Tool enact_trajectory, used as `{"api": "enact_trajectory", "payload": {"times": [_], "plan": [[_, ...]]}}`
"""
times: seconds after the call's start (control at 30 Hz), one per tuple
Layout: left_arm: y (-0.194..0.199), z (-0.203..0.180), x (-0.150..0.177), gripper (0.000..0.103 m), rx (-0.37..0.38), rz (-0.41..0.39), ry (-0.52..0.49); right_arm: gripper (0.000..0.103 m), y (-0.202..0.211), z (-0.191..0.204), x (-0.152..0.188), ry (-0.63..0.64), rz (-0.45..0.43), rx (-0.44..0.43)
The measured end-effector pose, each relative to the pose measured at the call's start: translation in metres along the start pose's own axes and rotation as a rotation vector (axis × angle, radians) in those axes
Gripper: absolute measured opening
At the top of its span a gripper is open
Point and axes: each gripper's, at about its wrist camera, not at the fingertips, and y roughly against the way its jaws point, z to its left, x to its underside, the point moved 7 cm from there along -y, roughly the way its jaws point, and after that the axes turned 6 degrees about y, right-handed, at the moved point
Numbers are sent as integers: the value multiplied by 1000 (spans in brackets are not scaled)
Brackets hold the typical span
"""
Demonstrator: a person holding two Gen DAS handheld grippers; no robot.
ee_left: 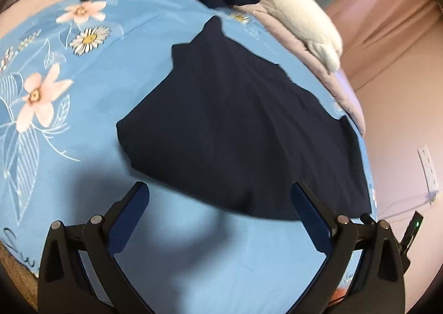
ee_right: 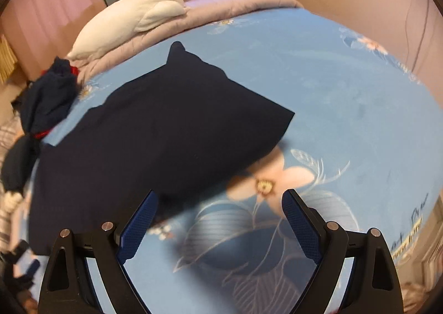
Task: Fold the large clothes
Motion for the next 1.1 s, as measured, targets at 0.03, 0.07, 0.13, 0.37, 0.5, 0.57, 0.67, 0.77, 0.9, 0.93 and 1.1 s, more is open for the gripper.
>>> {"api": "enact_trajectory", "payload": {"times": [0.03, 0.07, 0.13, 0.37, 0.5, 0.57, 0.67, 0.77, 0.9, 0.93, 1.1], "plan": [[-6, 0, -3, 101, -16, -2, -4, 91, -8, 0, -2, -13, 7, -21], [-11, -1, -7, 101, -37, -10, -15, 91, -14, -1, -4, -35, 17, -49], [-20, -1, -12, 101, -75, -17, -31, 91, -25, -4, -7, -89, 23, -115], [-45, 7, -22, 101, -118, -10, -62, 91, -61, 4, -15, -193, 61, -268], [-51, 8, -30, 101, -123, -16, -66, 91, -69, 11, -20, -203, 49, -270], [-52, 9, -35, 97, -122, -27, -56, 91, -72, 13, -22, -218, 37, -269], [-52, 10, -40, 54, -106, -43, -31, 80, -65, 8, -19, -233, 24, -272], [-48, 11, -41, 33, -65, -27, 12, 51, -67, 5, -22, -270, 18, -293], [-32, -2, -38, 22, -76, -64, -31, 22, -54, 6, -26, -286, -9, -342], [-28, -5, -36, 22, -71, -68, -39, 20, -47, 7, -28, -279, -22, -340], [-8, -15, -17, 21, -57, -34, -74, 17, 5, 5, -35, -219, -139, -332]]}}
